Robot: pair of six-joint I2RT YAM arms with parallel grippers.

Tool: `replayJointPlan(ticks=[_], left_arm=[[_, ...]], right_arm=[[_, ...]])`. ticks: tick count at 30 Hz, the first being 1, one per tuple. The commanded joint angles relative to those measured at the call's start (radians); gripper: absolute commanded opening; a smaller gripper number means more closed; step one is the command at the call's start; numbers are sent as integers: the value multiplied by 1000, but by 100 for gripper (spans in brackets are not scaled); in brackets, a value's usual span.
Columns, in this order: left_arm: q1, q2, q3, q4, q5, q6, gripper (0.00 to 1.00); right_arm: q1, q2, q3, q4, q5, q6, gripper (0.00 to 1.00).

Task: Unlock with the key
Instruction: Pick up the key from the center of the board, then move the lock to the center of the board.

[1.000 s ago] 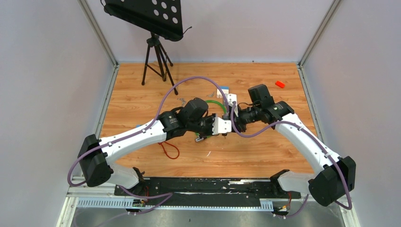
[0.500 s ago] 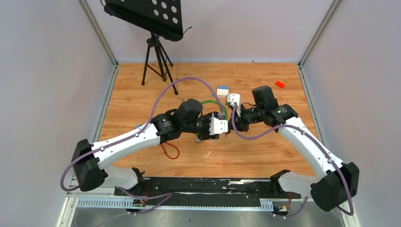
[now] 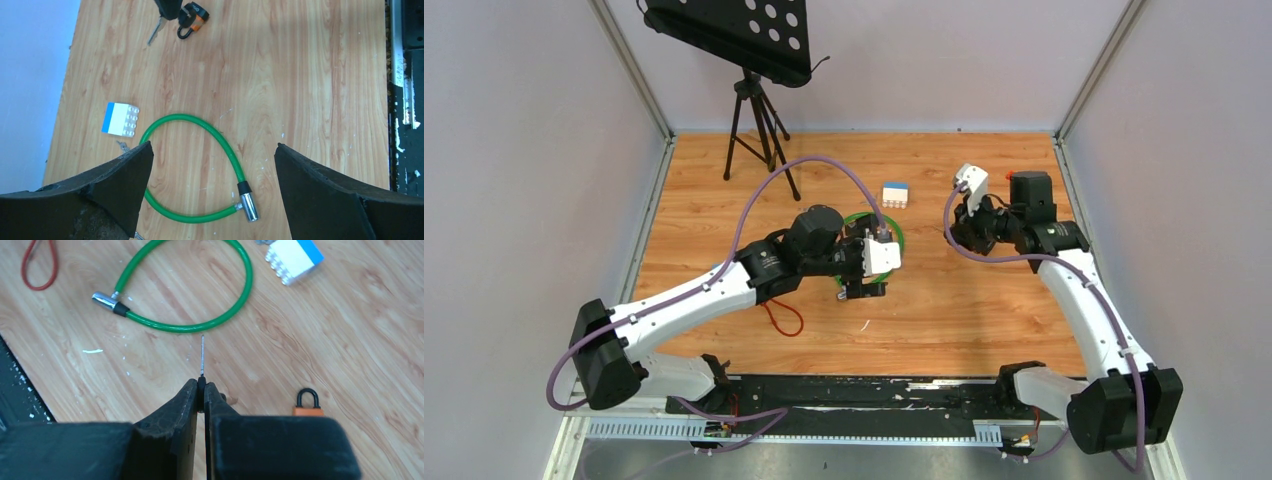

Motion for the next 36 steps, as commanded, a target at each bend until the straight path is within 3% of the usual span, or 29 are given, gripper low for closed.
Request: replayJointPlan(ticks=[1,6,13,18,23,26,36], left_arm=[[4,7,1,71,-24,-47,98],[4,134,112,60,-41,-118,99],[4,425,353,73,-32,-270,100],[4,703,638,-15,-33,-378,100],[4,1004,1017,-127,-55,-407,99],[2,1148,1171,-114,-61,-471,97],[-19,1371,1395,-1,-115,-670,90]], right_arm=[[-40,-58,-11,70,47,58,0],[-134,-90,-22,111,163,147,0],[-324,-117,-37,137,207,222,0],[-412,-123,-25,134,223,231,0],[-465,-135,-47,134,234,233,0],[-508,-155,-75,146,232,235,0],[-577,-155,-95,137,156,234,0]])
